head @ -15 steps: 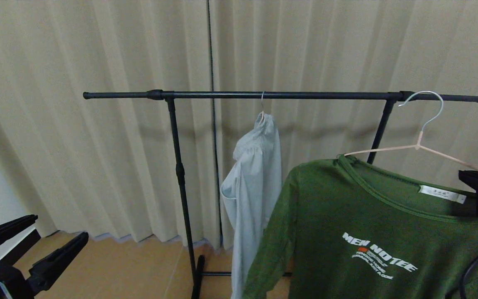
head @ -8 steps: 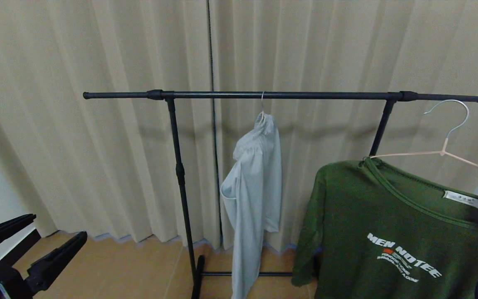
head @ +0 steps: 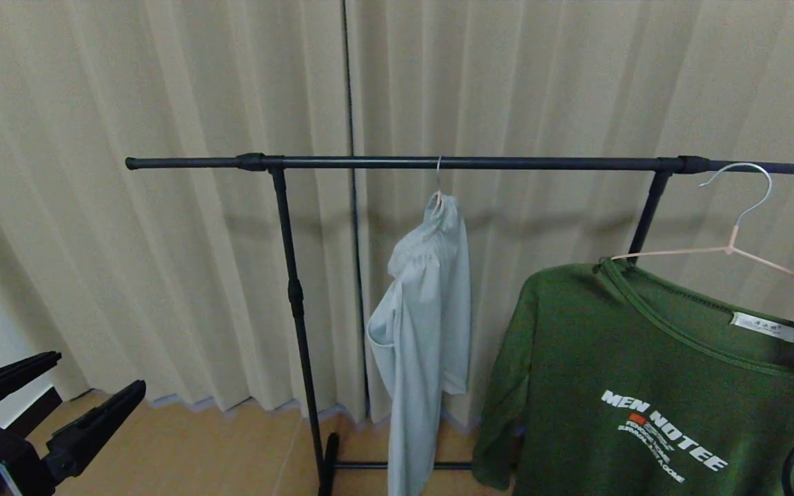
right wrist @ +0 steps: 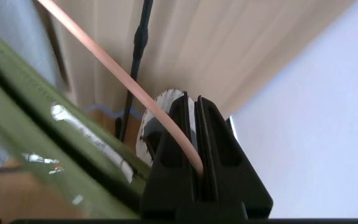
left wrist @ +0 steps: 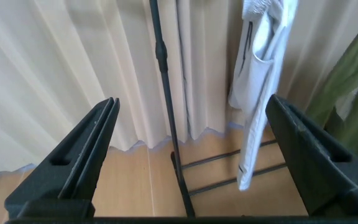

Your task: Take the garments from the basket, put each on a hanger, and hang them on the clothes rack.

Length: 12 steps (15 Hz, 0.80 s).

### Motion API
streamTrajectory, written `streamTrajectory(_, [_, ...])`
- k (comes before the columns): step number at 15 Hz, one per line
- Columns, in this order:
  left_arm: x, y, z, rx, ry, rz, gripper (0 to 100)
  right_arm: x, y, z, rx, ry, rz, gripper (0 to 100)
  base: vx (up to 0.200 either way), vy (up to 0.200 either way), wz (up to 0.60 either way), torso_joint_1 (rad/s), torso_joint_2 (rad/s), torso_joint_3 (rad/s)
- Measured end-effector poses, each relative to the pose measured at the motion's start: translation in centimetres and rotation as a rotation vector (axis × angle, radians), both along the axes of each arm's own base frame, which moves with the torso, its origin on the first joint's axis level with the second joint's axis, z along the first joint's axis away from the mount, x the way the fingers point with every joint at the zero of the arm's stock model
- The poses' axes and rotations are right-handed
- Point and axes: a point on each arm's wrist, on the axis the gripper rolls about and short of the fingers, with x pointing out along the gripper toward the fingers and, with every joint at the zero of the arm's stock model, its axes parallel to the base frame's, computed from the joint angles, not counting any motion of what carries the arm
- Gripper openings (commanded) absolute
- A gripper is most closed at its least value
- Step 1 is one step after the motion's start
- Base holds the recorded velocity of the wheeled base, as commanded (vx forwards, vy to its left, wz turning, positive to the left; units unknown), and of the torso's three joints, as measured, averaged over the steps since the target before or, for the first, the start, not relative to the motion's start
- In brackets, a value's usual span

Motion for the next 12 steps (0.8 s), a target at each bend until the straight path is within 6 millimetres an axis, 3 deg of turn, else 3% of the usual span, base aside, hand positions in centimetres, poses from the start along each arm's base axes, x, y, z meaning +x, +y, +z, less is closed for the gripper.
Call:
streamTrajectory(10, [0.0, 0.0, -0.1, 0.001, 0.002, 0.0, 100, 0.8, 0.0, -0.4, 0.006, 0.023, 0.006, 0, 0.2, 0.0, 0.0, 0.002, 0.0, 0.001])
streamTrajectory(12, [-0.1, 0.0, -0.1, 0.004, 0.001, 0.0, 100, 1.1, -0.1, -0.2, 0.006, 0.022, 0.006, 0, 0.0, 0.0, 0.0, 0.0, 0.0, 0.0])
